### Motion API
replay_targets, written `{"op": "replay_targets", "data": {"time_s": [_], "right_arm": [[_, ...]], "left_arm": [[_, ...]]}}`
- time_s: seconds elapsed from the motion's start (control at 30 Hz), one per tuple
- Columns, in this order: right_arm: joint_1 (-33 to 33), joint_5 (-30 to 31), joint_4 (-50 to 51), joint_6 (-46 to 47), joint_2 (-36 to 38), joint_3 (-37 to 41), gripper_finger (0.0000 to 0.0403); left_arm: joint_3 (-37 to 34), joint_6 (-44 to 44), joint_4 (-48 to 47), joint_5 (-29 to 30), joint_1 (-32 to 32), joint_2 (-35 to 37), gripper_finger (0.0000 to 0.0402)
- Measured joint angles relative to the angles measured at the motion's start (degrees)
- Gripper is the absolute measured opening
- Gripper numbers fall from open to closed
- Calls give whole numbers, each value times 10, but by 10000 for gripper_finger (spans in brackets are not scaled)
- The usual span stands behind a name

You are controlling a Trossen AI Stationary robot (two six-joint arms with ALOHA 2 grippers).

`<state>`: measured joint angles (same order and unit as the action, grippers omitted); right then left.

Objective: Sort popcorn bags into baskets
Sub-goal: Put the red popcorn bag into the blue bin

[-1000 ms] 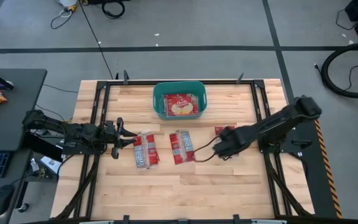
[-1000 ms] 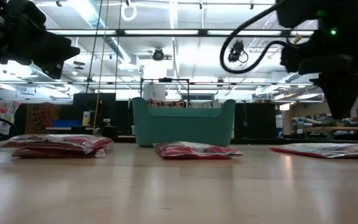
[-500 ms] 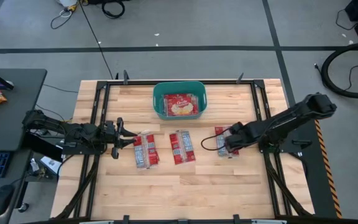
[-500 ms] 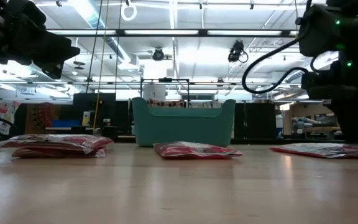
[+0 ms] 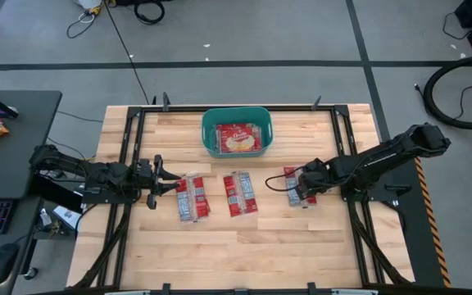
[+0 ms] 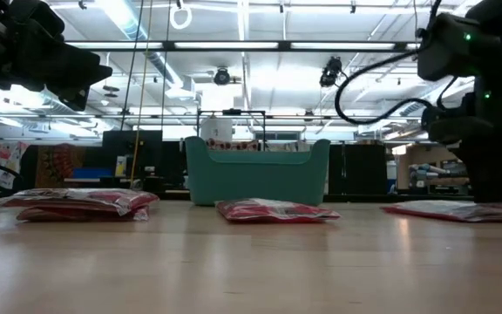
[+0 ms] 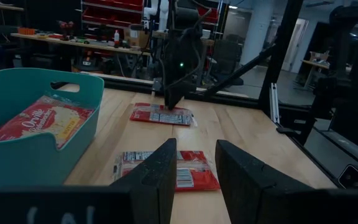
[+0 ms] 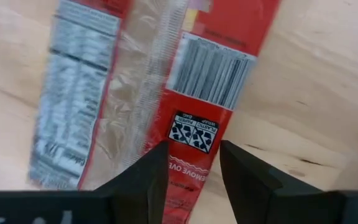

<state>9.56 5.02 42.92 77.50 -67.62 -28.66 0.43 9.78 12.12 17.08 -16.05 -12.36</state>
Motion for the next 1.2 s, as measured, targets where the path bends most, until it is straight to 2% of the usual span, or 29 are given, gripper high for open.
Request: {"op": "replay_targets", "data": {"time_s": [0.33,0.77,0.9,1.03,1.2], "right_arm": [[0,-1,51,14,35,-12,140],[1,20,-86,40,38,67,119],[1,29,-96,41,37,69,82],[1,36,-119,40,37,70,17],[1,55,-164,8,35,73,8]], "left_arm": [[0,0,0,0,0,0,117],[0,0,0,0,0,0,117],[0,0,0,0,0,0,117],[0,0,0,0,0,0,117],[0,0,0,0,0,0,117]]}}
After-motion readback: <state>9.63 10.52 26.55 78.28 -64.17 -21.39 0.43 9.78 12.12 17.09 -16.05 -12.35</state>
